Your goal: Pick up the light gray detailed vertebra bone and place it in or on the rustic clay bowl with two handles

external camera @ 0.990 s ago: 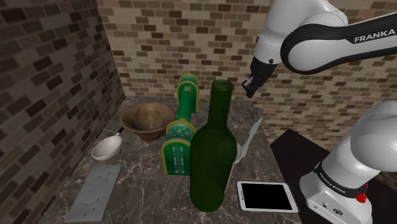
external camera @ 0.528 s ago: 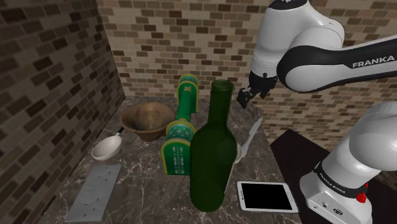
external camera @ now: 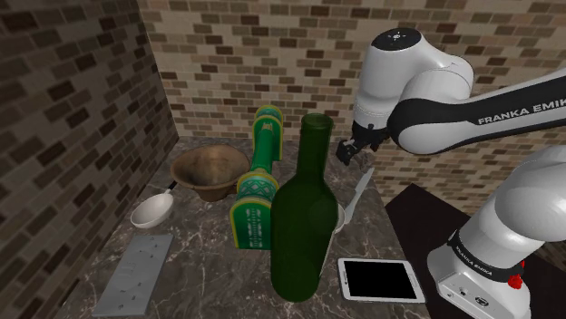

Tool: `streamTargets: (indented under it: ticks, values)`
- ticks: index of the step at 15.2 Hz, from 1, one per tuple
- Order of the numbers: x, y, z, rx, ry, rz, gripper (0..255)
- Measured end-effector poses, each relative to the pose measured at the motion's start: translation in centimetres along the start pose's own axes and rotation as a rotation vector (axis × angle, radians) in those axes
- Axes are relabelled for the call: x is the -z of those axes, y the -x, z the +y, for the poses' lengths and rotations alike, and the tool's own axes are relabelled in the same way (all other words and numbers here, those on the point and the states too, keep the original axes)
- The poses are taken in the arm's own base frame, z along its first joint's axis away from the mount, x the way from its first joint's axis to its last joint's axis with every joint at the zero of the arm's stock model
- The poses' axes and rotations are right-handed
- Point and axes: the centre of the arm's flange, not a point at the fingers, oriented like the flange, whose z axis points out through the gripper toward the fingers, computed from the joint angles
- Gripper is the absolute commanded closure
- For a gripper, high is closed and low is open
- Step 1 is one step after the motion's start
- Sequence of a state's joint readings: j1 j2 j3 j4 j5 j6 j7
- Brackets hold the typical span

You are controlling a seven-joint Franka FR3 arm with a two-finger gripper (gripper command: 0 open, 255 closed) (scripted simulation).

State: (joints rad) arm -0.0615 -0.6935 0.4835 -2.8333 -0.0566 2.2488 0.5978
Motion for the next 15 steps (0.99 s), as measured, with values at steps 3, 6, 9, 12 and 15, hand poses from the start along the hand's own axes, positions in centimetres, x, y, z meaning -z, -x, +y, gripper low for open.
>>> streamTargets:
  ticks: [3, 6, 9, 12, 15]
  values:
    - [-0.35, 0.02, -0.1, 0.0, 0.0, 0.0, 0]
    - [-0.4, 0.02, -0.12, 0.0, 0.0, 0.0, 0]
    - [-0.19, -0.08, -0.08, -0.001, 0.0, 0.005, 255]
    - [0.15, -0.26, -0.18, -0.001, -0.004, 0.015, 255]
    - [0.17, -0.36, -0.23, 0.001, -0.004, 0.013, 255]
